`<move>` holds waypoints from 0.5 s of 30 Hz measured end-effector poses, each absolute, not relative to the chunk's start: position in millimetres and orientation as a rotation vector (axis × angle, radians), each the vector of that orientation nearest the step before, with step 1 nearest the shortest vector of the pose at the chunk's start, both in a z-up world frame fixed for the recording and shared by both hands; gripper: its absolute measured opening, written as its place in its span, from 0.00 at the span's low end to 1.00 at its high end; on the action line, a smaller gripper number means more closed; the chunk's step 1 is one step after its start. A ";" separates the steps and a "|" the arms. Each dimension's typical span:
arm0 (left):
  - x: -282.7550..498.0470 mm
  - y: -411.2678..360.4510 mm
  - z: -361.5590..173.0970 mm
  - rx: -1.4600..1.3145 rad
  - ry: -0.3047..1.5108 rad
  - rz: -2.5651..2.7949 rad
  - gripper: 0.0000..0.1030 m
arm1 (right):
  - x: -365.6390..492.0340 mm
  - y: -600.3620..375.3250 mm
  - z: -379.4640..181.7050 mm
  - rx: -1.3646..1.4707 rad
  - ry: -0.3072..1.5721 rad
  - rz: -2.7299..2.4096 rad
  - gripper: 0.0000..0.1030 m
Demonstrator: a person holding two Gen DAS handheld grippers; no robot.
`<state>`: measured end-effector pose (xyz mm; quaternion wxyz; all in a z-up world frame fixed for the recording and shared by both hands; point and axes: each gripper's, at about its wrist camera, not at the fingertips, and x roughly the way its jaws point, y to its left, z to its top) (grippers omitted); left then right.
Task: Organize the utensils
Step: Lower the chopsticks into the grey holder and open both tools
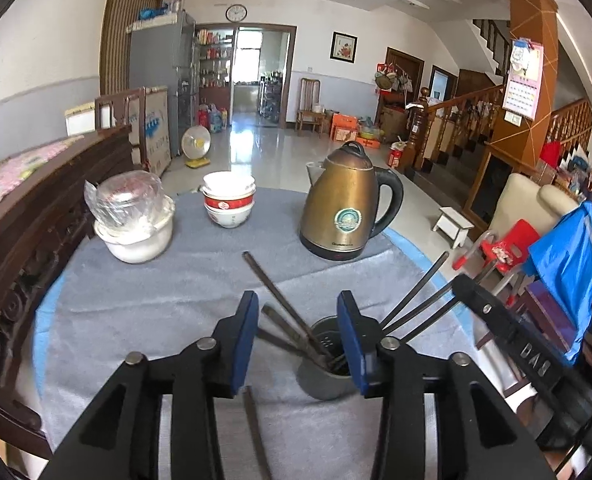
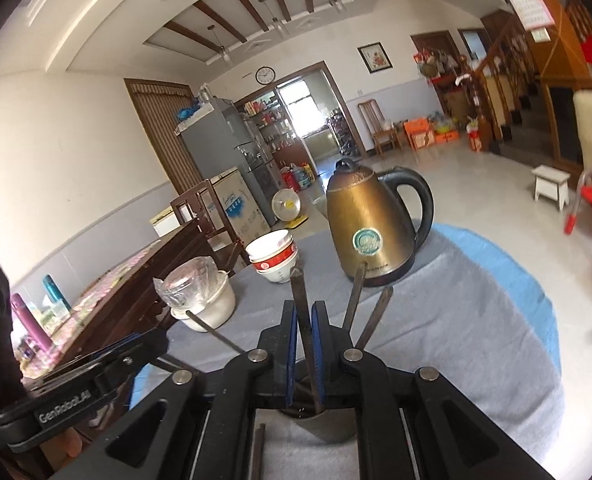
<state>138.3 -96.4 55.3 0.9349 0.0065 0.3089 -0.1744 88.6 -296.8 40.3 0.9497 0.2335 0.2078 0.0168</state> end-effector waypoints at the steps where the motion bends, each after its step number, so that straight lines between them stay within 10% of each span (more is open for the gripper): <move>1: 135.8 -94.3 54.3 0.022 0.631 -0.350 0.50 | 87.0 -298.1 39.2 0.486 0.422 0.039 0.10; 8: 121.3 -82.2 36.5 0.091 0.658 -0.294 0.59 | 69.0 -300.0 26.6 0.547 0.404 0.102 0.16; 13: 121.2 -63.6 12.0 0.092 0.733 -0.249 0.61 | 48.7 -293.5 22.7 0.522 0.353 0.114 0.57; 15: 121.7 -55.6 2.8 0.094 0.751 -0.228 0.61 | 42.8 -290.8 22.1 0.514 0.324 0.123 0.57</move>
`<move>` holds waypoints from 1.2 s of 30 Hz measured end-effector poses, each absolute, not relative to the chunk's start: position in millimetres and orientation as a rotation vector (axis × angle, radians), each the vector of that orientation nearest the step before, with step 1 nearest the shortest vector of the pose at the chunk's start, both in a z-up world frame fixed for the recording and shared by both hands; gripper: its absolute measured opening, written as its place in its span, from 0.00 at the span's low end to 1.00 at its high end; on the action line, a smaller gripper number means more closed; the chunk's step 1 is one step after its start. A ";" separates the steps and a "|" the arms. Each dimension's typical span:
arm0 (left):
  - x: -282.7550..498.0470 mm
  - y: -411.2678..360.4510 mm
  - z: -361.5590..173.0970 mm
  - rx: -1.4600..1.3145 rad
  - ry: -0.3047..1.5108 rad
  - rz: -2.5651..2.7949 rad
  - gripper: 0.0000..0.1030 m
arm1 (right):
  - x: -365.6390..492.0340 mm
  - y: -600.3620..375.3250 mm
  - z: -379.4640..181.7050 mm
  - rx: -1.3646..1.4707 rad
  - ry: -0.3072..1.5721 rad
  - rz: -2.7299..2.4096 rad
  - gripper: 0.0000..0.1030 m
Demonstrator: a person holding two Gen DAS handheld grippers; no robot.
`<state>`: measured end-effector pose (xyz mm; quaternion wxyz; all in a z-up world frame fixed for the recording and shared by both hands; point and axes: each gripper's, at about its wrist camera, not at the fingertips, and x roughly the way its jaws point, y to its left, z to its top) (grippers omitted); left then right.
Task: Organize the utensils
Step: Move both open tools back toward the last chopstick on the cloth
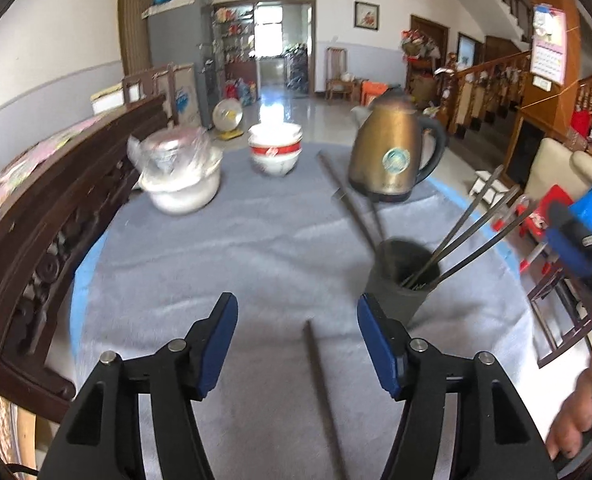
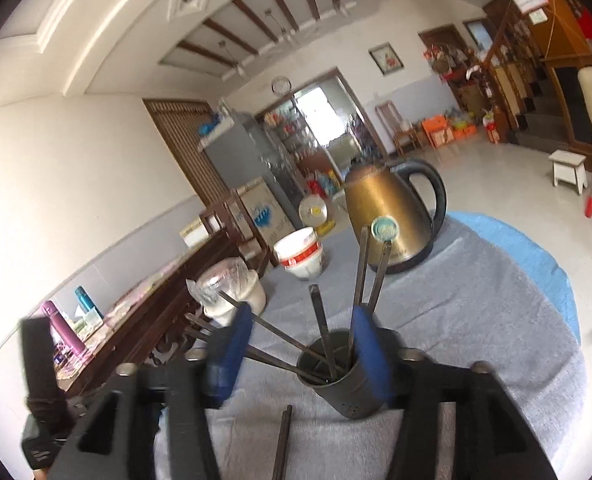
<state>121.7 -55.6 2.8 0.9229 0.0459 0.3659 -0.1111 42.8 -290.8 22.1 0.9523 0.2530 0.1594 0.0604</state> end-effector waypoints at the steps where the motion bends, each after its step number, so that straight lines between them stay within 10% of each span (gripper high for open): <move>1: 122.5 -50.7 -2.8 0.099 0.763 -0.210 0.61 | 40.3 -288.5 21.9 0.507 0.321 0.128 0.57; 36: 129.1 0.0 -79.3 0.115 0.910 -0.056 0.61 | 73.7 -210.7 -100.6 0.448 0.615 0.243 0.39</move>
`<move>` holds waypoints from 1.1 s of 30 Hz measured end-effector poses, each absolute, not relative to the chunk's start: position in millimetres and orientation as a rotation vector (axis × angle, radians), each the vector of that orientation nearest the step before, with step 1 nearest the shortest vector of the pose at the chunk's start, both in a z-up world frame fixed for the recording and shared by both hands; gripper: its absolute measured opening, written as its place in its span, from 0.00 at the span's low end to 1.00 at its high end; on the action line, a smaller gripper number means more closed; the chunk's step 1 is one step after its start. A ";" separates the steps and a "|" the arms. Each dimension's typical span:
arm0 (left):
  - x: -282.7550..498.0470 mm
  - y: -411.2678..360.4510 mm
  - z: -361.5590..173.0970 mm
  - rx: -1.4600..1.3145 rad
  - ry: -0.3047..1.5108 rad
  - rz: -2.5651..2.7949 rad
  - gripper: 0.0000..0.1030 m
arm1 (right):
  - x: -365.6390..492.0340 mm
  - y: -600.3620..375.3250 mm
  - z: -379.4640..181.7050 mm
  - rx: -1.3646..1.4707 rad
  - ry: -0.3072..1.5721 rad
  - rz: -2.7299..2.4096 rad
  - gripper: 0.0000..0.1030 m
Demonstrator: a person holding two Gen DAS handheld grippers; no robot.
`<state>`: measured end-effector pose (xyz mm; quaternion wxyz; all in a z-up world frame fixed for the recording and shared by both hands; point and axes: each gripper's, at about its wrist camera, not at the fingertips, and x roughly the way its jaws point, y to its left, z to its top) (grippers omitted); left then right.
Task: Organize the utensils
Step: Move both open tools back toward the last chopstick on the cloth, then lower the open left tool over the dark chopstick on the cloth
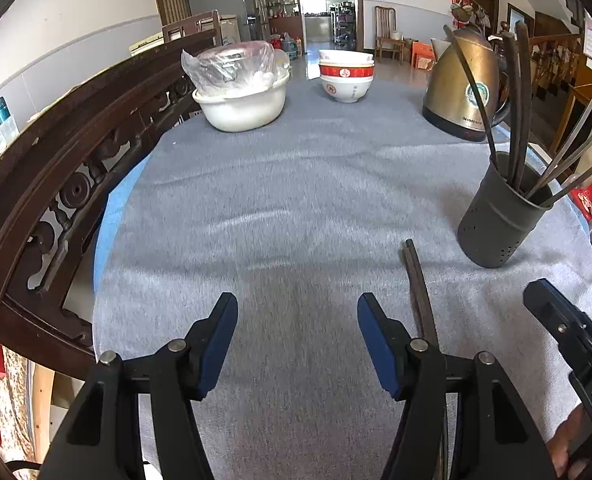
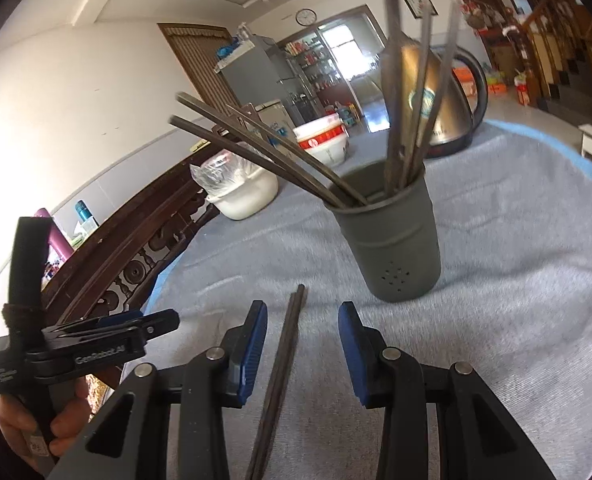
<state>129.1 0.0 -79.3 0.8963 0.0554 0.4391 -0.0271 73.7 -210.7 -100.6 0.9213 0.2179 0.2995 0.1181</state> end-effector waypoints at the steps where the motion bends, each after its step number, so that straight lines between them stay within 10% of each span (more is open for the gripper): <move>1: 129.5 -0.9 -80.4 0.116 0.914 -0.056 0.61 | 74.9 -212.4 -102.9 0.456 0.620 0.243 0.39; 33: 174.7 -56.3 -137.1 0.097 1.110 -0.229 0.61 | 91.6 -248.6 -143.5 0.651 0.670 0.252 0.40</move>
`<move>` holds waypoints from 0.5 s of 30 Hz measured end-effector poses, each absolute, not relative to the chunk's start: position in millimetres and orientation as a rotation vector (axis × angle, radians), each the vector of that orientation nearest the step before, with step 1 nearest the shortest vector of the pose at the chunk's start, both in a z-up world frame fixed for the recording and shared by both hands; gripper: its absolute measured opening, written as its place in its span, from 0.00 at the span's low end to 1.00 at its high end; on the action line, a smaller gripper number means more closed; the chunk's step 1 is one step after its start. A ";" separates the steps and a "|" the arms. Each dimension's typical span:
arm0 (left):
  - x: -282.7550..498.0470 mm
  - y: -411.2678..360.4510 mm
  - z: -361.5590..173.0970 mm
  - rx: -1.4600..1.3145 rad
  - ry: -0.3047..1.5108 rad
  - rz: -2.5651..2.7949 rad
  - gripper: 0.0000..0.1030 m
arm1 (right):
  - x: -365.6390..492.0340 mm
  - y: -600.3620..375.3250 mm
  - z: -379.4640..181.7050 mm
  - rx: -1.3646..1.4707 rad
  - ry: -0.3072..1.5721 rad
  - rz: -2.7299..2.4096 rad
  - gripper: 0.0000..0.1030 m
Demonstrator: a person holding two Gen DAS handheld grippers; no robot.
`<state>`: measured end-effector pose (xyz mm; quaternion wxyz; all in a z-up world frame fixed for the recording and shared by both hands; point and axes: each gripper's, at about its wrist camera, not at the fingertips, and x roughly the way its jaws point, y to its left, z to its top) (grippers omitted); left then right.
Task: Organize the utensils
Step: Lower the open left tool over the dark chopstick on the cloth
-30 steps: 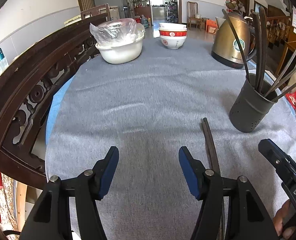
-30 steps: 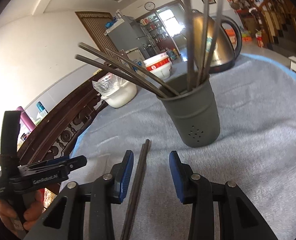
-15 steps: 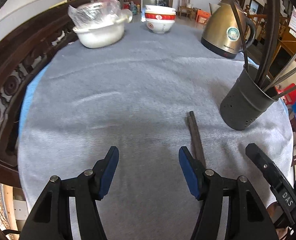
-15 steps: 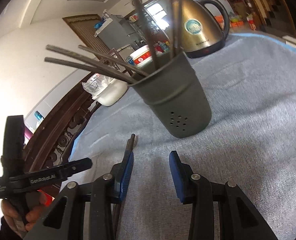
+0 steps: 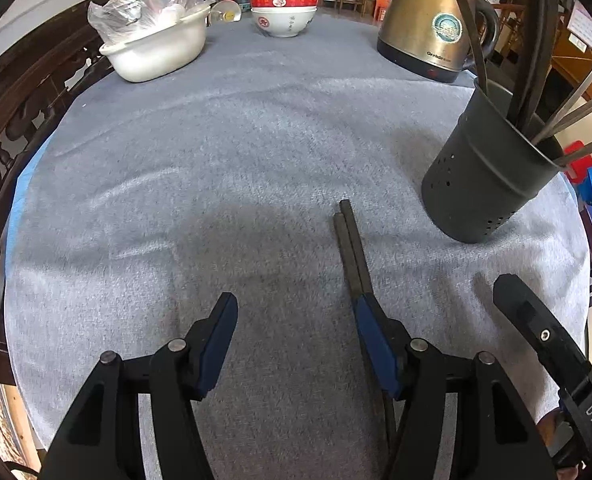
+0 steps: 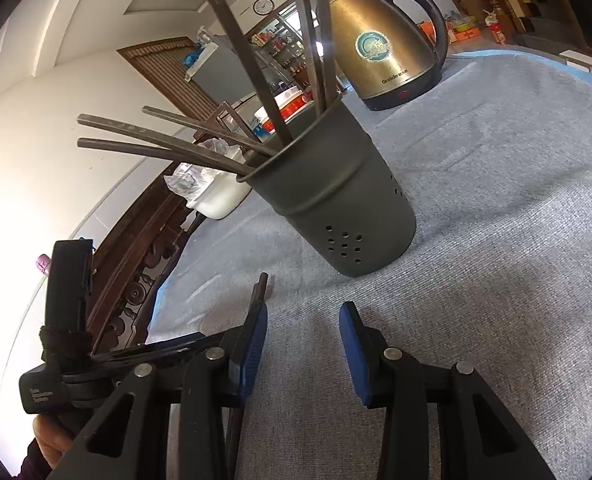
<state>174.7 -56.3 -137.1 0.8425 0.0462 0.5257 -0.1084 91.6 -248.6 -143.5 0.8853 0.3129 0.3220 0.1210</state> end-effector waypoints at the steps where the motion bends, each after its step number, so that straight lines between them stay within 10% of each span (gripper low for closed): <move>1: 176.0 -57.3 -136.8 0.100 1.111 -0.229 0.61 | 91.3 -249.3 -143.6 0.653 0.671 0.247 0.40; 15: 182.4 -66.4 -150.7 0.148 1.163 -0.198 0.67 | 91.2 -250.8 -143.6 0.662 0.673 0.232 0.40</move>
